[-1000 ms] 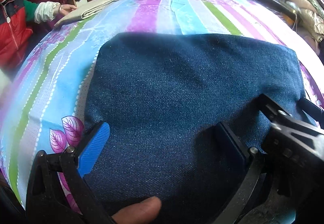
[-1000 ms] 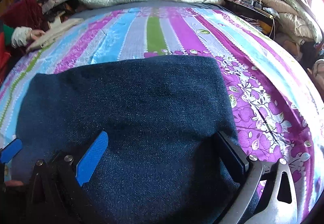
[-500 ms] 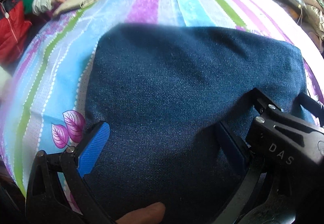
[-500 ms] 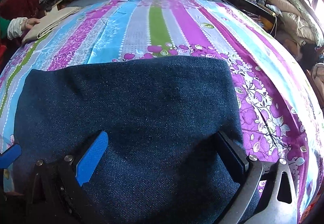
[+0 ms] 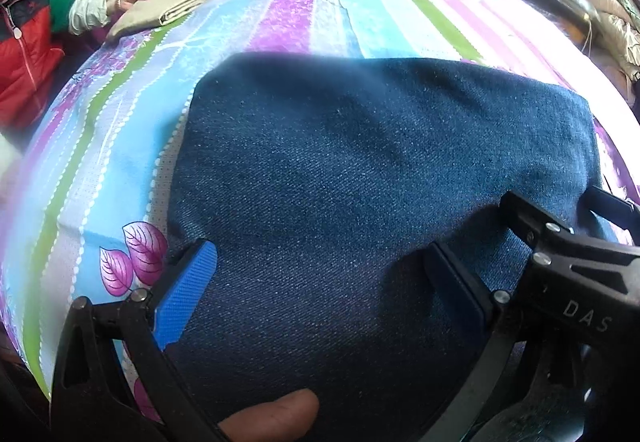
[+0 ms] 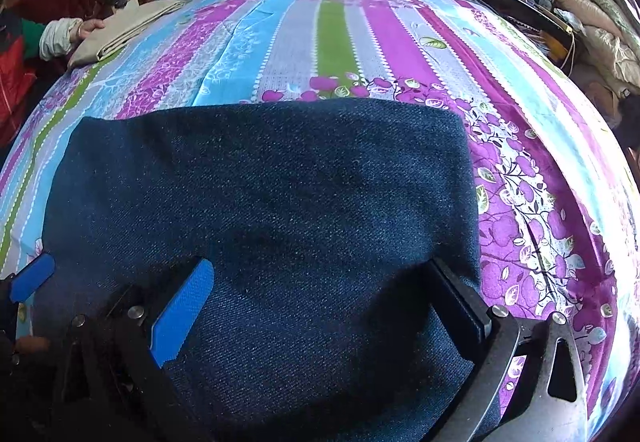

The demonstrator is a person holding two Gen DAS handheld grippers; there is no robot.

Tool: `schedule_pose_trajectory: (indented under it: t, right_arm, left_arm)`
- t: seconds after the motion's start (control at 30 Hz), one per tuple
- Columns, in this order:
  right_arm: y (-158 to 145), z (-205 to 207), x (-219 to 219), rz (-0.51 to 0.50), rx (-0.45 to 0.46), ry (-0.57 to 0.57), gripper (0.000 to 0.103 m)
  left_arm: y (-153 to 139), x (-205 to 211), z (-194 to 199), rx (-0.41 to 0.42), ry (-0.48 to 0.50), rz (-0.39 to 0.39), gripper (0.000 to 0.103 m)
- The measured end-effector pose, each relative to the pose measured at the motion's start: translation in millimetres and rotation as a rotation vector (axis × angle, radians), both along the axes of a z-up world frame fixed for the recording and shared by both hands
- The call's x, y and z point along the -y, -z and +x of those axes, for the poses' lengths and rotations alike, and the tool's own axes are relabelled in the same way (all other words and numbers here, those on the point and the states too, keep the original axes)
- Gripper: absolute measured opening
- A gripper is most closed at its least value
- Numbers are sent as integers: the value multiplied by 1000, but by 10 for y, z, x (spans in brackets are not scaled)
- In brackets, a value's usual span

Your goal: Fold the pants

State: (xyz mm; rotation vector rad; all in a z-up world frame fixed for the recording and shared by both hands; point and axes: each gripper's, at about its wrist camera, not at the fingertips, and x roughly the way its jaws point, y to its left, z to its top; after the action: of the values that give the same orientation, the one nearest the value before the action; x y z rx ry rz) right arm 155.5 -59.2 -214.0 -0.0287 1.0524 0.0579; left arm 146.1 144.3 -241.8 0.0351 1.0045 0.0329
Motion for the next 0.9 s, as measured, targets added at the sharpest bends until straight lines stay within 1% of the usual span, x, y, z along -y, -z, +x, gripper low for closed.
schedule_pose_trajectory:
  t: [0.07,0.13,0.17,0.23,0.27,0.33,0.43,0.47,0.53,0.57,0.6,0.67,0.7,0.73,0.77,0.8,0.83,0.9]
  right_arm:
    - [-23,-27,-16,12,12,-32,103]
    - [-53,-16,-30,26,7,-72,103]
    - [-100,-37,-39,35,18,-94,103]
    - [-225,-104,-58,28,65,-108,103]
    - [-321,-151,-51,32,97,-119,103]
    - [-582,-271,-38,39,163,-134,103]
    - [-1083,-548,11,51,269,-154,103]
    - [-1322,-716,22,32,318,-161,103]
    - [-1647,-967,39,-42,383,-126,103]
    - [-1792,-1096,62,-65,409,-102,103]
    - [-1919,-1260,107,-71,421,-70,103]
    - [-1964,-1381,170,-29,366,-66,103]
    - [-1926,-1429,194,5,316,-87,103]
    - [-1880,-1473,214,20,281,-100,103]
    - [-1835,-1535,226,18,267,-96,103]
    - [-1780,-1612,236,9,255,-93,103]
    - [-1724,-1674,238,14,229,-96,103]
    - [-1653,-1772,265,57,180,-99,103]
  left_arm:
    - [1,-14,-16,10,3,-11,103]
    - [-16,-23,-2,4,25,-8,103]
    - [-35,-26,-8,-5,35,-11,103]
    - [-105,-70,-8,-22,23,-20,102]
    - [-168,-88,-33,-11,11,-22,102]
    - [-388,-135,-135,50,-20,7,102]
    - [-798,-280,-329,149,-81,5,102]
    - [-936,-325,-399,185,-101,8,102]
    - [-1295,-424,-630,291,-138,23,103]
    - [-1439,-462,-735,336,-153,34,103]
    - [-1628,-506,-908,400,-172,45,103]
    - [-1806,-583,-1088,452,-180,23,103]
    - [-1831,-682,-1152,448,-170,-34,103]
    - [-1807,-792,-1163,403,-149,-109,103]
    - [-1764,-871,-1169,337,-141,-144,103]
    - [-1741,-892,-1184,307,-145,-119,103]
    - [-1738,-872,-1212,306,-155,-61,103]
    - [-1741,-778,-1308,302,-175,60,103]
